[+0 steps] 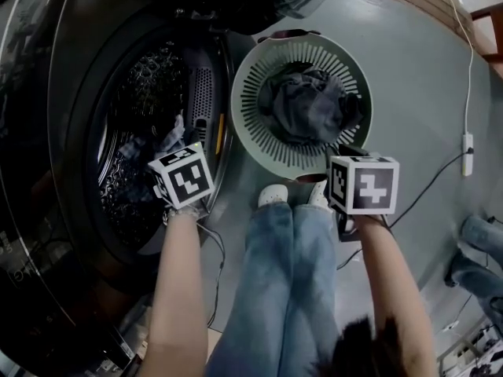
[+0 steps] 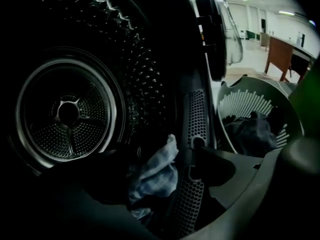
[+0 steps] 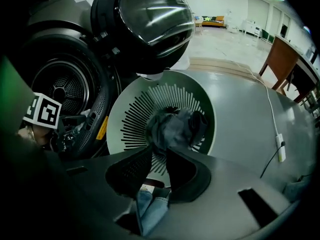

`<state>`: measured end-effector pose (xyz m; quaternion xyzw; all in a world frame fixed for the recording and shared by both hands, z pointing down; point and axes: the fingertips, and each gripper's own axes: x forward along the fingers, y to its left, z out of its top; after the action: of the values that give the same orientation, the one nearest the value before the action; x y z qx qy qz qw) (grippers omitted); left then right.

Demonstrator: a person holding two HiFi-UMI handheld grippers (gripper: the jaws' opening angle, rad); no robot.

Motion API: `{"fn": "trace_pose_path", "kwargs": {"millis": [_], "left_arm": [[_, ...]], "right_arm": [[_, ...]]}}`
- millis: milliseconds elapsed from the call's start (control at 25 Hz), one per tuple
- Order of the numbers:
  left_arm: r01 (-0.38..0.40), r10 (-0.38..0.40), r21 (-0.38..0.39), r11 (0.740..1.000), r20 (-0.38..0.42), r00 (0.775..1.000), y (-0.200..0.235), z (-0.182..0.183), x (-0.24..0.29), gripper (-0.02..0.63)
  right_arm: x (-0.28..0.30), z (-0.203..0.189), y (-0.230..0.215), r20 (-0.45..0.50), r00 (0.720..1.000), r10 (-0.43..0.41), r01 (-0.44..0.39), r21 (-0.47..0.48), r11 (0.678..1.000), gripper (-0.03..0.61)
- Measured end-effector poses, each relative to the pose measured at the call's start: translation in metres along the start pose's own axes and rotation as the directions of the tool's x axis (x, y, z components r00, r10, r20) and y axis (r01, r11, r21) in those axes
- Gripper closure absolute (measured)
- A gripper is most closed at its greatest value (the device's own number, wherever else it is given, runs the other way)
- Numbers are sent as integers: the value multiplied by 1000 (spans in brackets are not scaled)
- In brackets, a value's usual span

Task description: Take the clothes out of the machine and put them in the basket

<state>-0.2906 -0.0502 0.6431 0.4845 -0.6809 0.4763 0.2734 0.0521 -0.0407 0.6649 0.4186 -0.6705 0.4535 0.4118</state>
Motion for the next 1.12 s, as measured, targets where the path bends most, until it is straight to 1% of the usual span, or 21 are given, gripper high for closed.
{"fn": "trace_pose_path", "kwargs": {"millis": [80,160,240,320,400,440,520,560,600,640,680,720,760,840,1000,1040,1120], "left_arm": [[-41,41,-45,998,-3,999,17,2,7,220],[-69,65,-84,994,-49,997,30,-4,13,198],[-70,58,-123,990,-103,993,36,-13,14,187],[-80,62,-149,986,-126,990,39,-18,13,172],[-129,110,-140,982,-133,985,46,-20,12,169],[-142,127,-125,982,-122,984,48,-19,12,169],[-125,115,-106,986,-93,989,48,-14,17,192],[-102,93,-103,989,-89,992,46,-13,21,216],[-77,67,-102,992,-102,993,43,-15,25,245],[-60,46,-97,993,-136,990,41,-20,28,295],[-54,38,-83,995,-181,983,40,-27,29,389],[-47,33,-64,997,-210,977,37,-31,29,573],[-25,14,-49,998,-210,978,31,-32,28,597],[26,-33,-41,999,-180,983,18,-27,21,598],[113,-121,-76,991,-106,987,-9,-12,0,598],[150,-158,-95,984,-84,984,-19,-6,-7,600],[238,-245,-129,963,-41,969,-44,5,-20,600]], "right_arm": [[2,1,5,-4,1000,4,-5,-8,1000,489],[4,1,8,-7,1000,7,-7,-17,1000,489],[6,3,10,-9,1000,9,-10,-25,1000,489],[7,4,11,-9,1000,12,-12,-25,1000,490],[8,4,12,-10,1000,15,-15,-23,1000,491],[8,4,13,-10,1000,16,-17,-23,1000,491],[9,5,14,-11,1000,17,-18,-25,1000,491],[10,5,13,-11,1000,17,-17,-27,999,491],[10,5,13,-10,1000,16,-16,-28,999,491],[10,5,12,-11,1000,14,-15,-28,999,491],[10,4,11,-11,1000,13,-13,-27,1000,491],[10,3,10,-12,1000,11,-12,-24,1000,491],[10,3,9,-13,1000,10,-10,-21,1000,491],[9,2,8,-13,1000,8,-9,-18,1000,492],[6,0,7,-14,1000,5,-5,-13,1000,492],[5,1,6,-13,1000,6,-6,-9,1000,492],[2,3,7,-6,1000,9,-9,1,1000,492]]}}
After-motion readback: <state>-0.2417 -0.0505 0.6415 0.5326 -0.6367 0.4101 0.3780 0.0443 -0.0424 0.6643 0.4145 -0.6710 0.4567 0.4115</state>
